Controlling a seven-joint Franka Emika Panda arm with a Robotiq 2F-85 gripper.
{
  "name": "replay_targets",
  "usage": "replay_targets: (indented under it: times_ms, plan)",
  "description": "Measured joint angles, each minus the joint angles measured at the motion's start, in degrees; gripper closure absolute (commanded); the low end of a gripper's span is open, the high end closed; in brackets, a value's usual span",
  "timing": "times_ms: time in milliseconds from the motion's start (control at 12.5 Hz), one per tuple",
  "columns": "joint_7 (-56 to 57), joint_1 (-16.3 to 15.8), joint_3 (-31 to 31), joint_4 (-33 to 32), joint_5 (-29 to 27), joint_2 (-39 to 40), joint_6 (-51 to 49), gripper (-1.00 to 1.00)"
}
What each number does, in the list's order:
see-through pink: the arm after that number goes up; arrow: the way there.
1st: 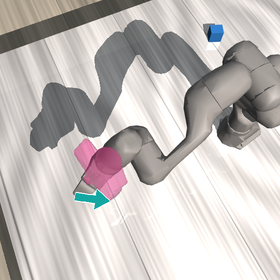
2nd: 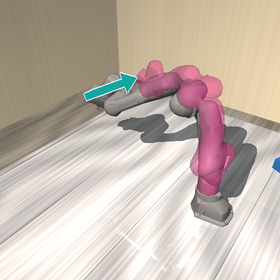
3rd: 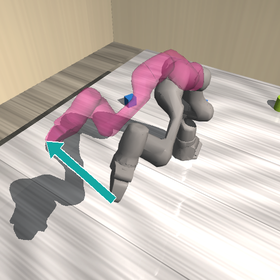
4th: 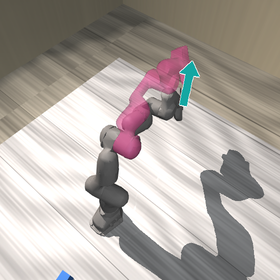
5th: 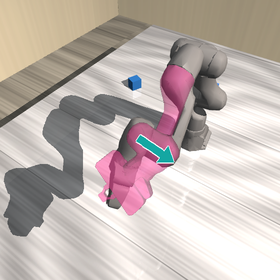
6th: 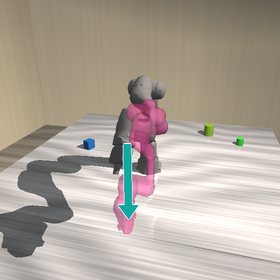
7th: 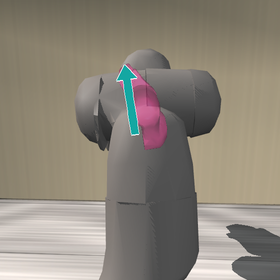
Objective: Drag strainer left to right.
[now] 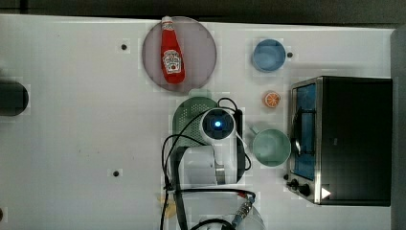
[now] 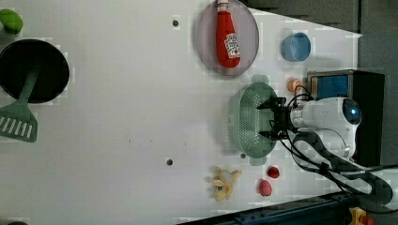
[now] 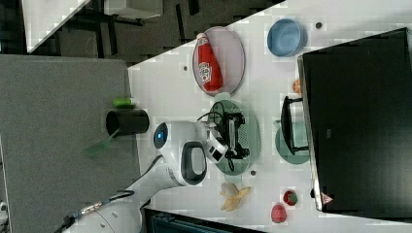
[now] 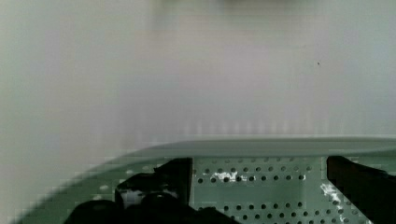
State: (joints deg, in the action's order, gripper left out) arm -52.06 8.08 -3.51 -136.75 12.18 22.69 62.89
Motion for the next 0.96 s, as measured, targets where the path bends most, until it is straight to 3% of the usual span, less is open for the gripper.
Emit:
replay_targets:
  times_ms: [160, 400, 720, 960]
  plan:
    - [1.1, -1.1, 1.9, 0.1, -1.3, 0.2, 0.2, -1.0]
    - [1.5, 0.1, 2.0, 0.3, -2.4, 0.2, 0.3, -1.0]
    - [3.6, 0.3, 3.0, -0.2, 0.5, -0.8, -0.7, -1.0]
    - [10.7, 0.4, 0.7, -1.3, 0.6, -8.2, -6.7, -1.0]
